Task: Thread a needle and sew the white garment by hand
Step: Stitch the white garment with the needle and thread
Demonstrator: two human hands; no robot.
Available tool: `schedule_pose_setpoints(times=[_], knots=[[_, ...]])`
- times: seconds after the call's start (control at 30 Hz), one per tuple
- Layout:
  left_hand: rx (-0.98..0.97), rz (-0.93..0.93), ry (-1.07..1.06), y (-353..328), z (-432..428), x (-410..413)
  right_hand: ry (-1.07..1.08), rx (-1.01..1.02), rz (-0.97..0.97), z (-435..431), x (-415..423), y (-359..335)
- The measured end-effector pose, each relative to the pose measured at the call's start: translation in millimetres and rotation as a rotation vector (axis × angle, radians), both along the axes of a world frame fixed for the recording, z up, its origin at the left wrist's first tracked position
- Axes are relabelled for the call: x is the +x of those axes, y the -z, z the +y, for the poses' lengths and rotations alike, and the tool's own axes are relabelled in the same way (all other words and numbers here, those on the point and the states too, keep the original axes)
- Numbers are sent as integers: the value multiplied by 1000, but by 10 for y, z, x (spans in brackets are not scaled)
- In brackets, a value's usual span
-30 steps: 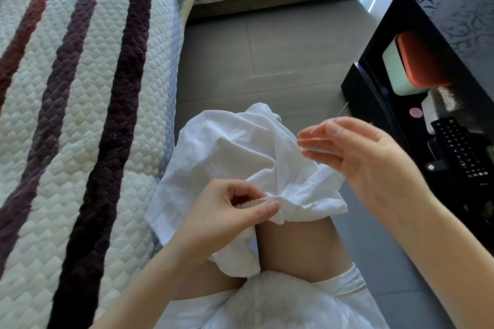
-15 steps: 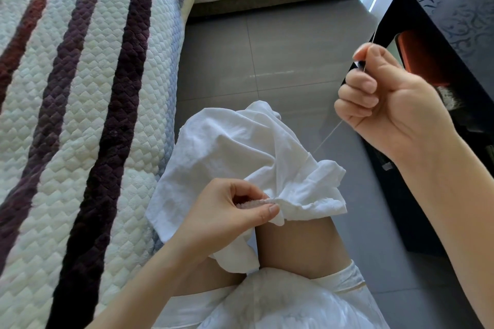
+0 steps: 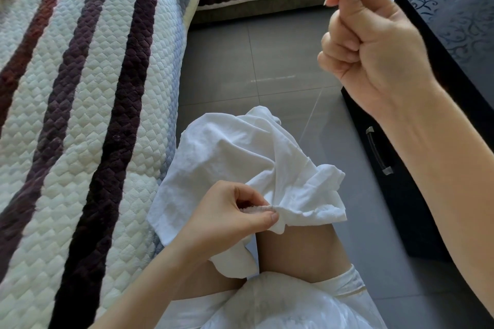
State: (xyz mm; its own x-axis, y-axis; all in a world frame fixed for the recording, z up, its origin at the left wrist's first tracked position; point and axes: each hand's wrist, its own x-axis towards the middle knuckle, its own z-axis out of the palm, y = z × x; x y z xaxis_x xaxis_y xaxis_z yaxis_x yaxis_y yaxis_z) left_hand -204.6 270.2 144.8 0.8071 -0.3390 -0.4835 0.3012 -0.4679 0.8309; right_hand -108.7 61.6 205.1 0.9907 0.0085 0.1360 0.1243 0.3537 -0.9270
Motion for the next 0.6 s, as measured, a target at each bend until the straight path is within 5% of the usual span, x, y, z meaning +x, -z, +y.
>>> schedule_pose_setpoints(times=[0.33, 0.6], knots=[[-201, 139, -27, 27, 99, 49, -224, -897, -64, 132, -825, 881], [-272, 188, -43, 47, 125, 74, -202, -993, -150, 93, -983, 1079]])
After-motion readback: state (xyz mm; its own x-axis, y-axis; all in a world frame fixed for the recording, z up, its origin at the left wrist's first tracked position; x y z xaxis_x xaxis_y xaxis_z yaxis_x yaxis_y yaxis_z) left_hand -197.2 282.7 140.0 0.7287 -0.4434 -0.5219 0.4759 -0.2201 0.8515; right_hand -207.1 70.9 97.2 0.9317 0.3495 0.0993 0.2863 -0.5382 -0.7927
